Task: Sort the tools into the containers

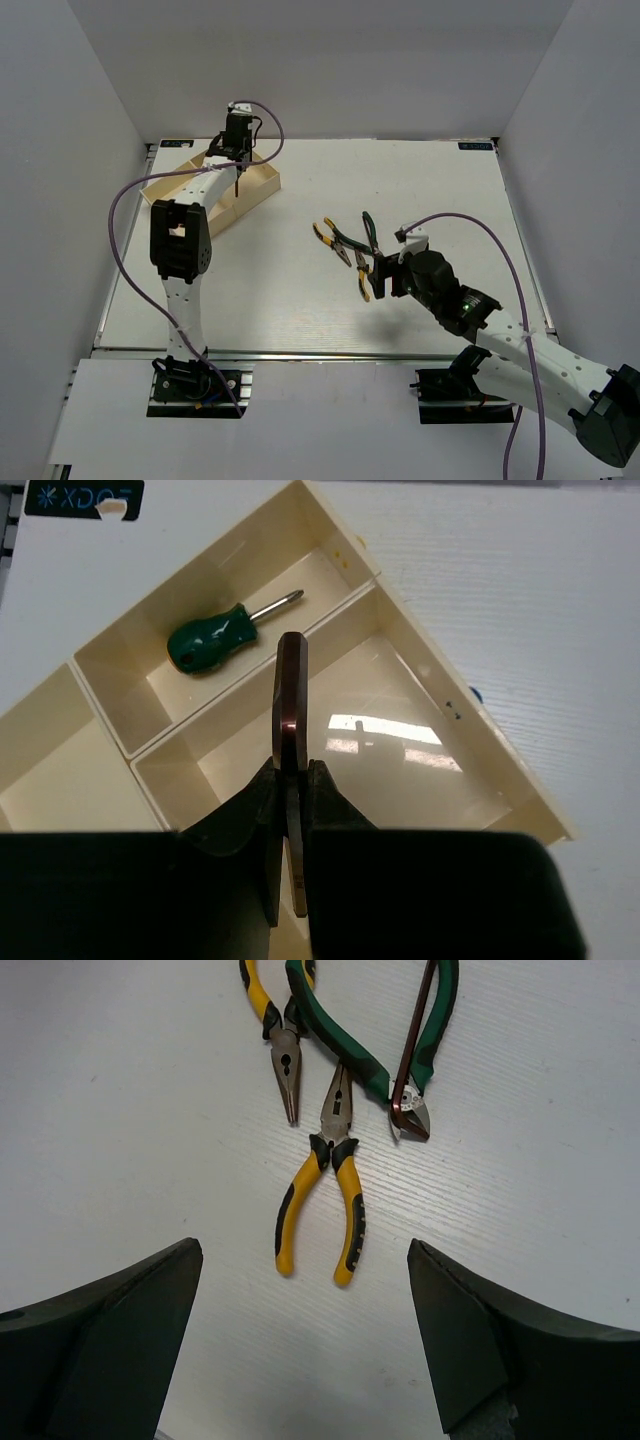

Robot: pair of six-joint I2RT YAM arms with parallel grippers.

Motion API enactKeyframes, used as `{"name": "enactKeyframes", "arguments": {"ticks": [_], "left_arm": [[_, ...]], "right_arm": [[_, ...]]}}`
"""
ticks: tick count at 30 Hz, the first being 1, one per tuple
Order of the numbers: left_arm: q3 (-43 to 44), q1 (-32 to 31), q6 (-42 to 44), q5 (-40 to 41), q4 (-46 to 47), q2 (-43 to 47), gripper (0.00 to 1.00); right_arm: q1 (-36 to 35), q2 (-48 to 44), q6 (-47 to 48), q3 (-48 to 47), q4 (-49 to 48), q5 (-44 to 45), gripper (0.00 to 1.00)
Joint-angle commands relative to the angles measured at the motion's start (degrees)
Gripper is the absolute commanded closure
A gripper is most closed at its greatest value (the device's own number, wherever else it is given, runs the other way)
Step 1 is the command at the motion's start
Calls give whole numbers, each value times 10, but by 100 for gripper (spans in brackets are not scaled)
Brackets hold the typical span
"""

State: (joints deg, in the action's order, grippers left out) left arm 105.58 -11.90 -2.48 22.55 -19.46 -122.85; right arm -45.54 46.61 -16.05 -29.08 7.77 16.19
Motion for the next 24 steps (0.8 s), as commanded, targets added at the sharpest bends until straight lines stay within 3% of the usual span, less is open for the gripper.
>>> {"name": "enactKeyframes", "arguments": {"ticks": [1, 5, 11, 14, 24], "left_arm": [[33, 7, 19, 24, -29, -3, 100], [43, 7, 22, 29, -44, -16, 99], [38, 7, 23, 30, -50, -26, 75], [47, 7, 22, 29, -65, -35, 70], [39, 7, -16, -2, -74, 1, 43]], "right_arm": [[0, 1, 3, 2, -7, 13, 11], [-2, 2, 2, 6, -8, 13, 11], [-1, 2, 1, 7, -9, 17, 11], [0, 0, 0, 8, -7, 19, 11], [0, 1, -4, 1, -1, 30, 11]]}}
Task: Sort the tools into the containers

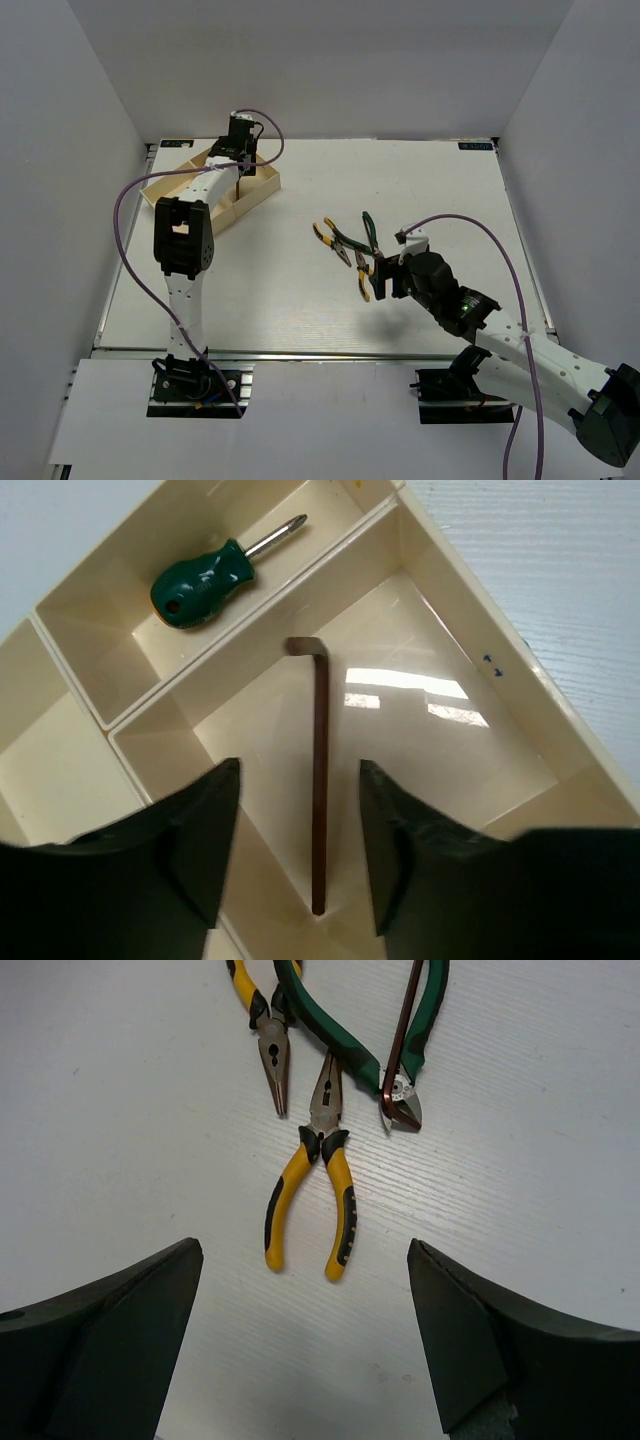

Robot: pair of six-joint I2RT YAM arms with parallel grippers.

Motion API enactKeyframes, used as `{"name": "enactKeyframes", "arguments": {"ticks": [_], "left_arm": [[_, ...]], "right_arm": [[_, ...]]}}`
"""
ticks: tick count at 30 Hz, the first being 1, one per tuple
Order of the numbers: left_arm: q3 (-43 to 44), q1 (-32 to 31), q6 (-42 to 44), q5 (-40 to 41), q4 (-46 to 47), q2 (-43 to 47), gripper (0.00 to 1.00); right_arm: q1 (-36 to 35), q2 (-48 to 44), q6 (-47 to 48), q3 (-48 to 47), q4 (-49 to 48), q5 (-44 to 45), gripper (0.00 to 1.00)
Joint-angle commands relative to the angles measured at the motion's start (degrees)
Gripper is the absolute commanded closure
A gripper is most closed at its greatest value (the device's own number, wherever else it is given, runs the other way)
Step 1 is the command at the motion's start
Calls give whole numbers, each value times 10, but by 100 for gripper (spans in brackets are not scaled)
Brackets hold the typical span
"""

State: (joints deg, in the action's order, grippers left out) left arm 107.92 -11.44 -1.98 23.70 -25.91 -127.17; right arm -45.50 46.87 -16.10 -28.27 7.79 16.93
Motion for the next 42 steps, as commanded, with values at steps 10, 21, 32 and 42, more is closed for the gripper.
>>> {"name": "enactKeyframes", "arguments": {"ticks": [10, 21, 32, 42], "left_arm": [[-126, -2, -85, -107, 4, 232, 8], [-458, -10, -153, -211, 27, 523, 2], [-547, -10, -145, -276, 7, 578, 2], [-553, -10, -147, -278, 13, 593, 2]], "right_arm": [[3, 29, -24, -33, 9, 56, 14], [28, 95, 20, -65, -43, 72, 39], [70, 293, 74, -167, -94, 23, 57], [99, 488, 91, -318, -79, -15, 61]]}}
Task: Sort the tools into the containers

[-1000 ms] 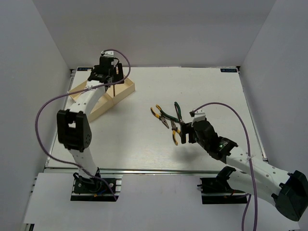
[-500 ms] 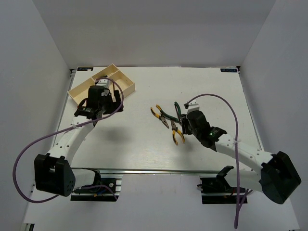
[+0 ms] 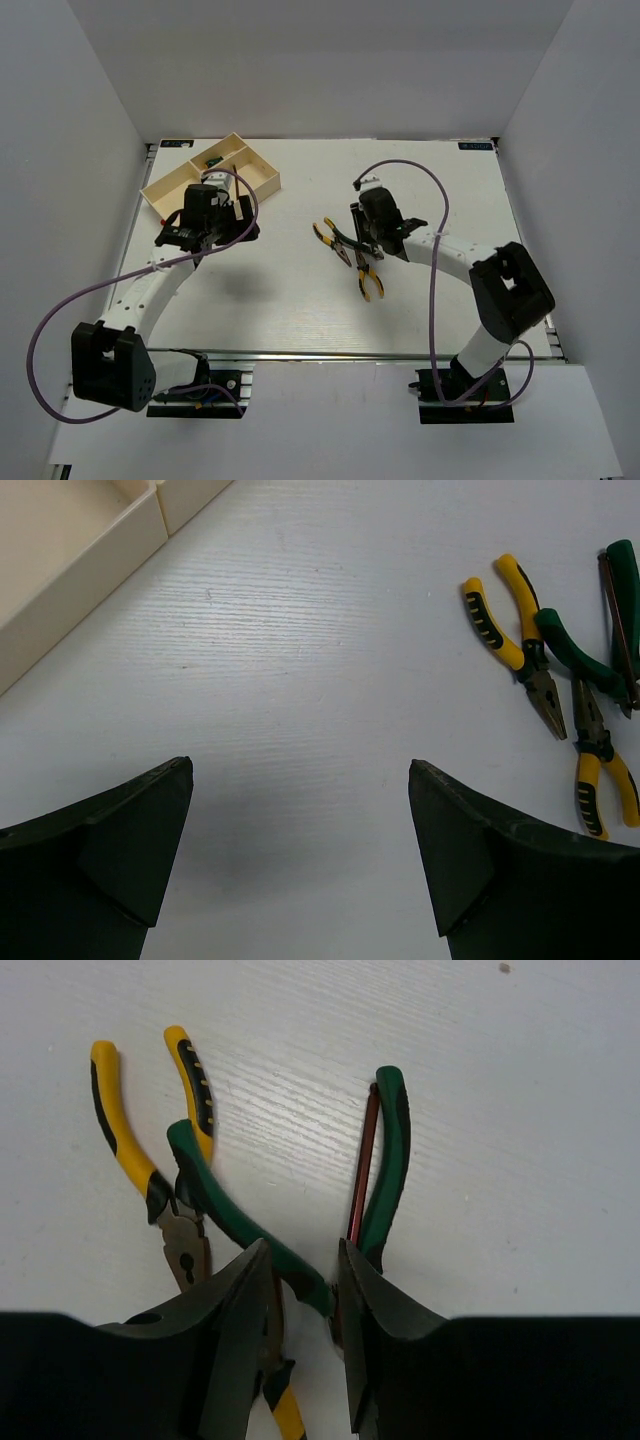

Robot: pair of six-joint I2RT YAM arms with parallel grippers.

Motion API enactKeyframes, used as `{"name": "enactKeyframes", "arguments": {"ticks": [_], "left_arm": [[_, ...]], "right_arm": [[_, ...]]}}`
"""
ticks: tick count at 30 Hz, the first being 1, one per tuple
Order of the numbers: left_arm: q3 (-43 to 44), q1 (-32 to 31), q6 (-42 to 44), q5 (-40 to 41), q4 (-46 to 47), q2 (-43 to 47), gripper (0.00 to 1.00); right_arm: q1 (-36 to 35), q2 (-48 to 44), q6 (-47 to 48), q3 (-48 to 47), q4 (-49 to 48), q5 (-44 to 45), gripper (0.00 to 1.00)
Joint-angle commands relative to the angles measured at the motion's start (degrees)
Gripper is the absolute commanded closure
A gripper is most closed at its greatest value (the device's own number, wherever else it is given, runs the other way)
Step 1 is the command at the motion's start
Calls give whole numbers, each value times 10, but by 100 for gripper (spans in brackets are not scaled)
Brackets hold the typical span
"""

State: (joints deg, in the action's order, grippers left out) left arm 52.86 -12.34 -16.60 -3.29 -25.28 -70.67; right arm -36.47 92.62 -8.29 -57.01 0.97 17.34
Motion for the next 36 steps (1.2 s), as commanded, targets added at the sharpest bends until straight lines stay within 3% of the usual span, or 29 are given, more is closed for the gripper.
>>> {"name": "enactKeyframes", "arguments": {"ticks": [1, 8, 27, 36], "left_arm": [[-2, -1, -2, -8, 8, 29, 2], [-1, -1, -1, -25, 10, 26, 2], [0, -1, -3, -44, 11, 12, 2], [-1, -1, -3, -46, 14, 11, 2]], "right_arm": [[10, 41, 14, -41, -11, -21, 61], [25, 105, 14, -83, 18, -26, 62], [45, 152, 2, -79, 20, -56, 64], [46, 153, -1, -85, 34, -7, 63]]}}
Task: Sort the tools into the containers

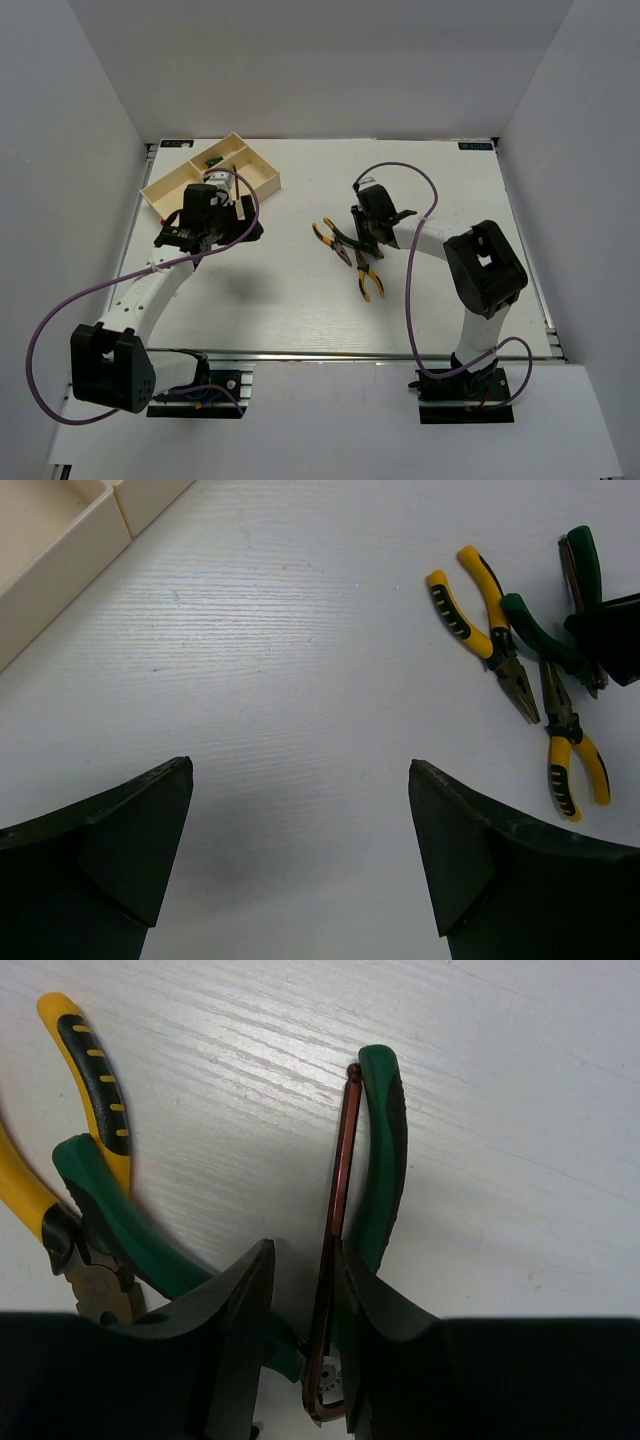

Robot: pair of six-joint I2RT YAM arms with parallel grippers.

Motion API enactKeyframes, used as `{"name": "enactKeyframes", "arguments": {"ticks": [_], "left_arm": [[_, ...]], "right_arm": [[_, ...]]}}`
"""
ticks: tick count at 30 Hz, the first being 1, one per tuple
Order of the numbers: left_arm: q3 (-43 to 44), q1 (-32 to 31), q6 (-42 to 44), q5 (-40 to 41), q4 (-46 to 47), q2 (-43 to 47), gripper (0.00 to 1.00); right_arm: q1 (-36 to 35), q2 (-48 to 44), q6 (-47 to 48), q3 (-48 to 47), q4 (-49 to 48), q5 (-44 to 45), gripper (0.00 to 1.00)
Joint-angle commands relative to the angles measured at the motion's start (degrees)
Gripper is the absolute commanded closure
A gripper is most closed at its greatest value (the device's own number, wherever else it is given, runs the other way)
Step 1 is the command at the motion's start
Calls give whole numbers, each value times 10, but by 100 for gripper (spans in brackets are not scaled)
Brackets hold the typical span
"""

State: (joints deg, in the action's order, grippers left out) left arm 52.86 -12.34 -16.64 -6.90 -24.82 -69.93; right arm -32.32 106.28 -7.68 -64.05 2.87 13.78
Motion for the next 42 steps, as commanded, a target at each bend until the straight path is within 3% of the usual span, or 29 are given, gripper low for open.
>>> {"name": "enactKeyframes", "arguments": {"ticks": [1, 16, 25, 36, 42], "left_arm": [[0, -1, -4, -10, 10, 3, 2], [-1, -1, -4, -22, 11, -4, 2], [0, -1, -5, -23, 10, -8, 2], [-3, -1, -22, -15, 13, 20, 2], [-7, -1, -66, -48, 28, 60, 2]], "right_arm": [[2, 16, -7, -15, 15, 34, 63], [8, 52, -14, -32, 41, 27, 66], [10, 46, -13, -36, 38, 20, 100], [4, -79, -1, -12, 35, 34, 100], [2, -169, -11, 26, 32, -3, 100]]}}
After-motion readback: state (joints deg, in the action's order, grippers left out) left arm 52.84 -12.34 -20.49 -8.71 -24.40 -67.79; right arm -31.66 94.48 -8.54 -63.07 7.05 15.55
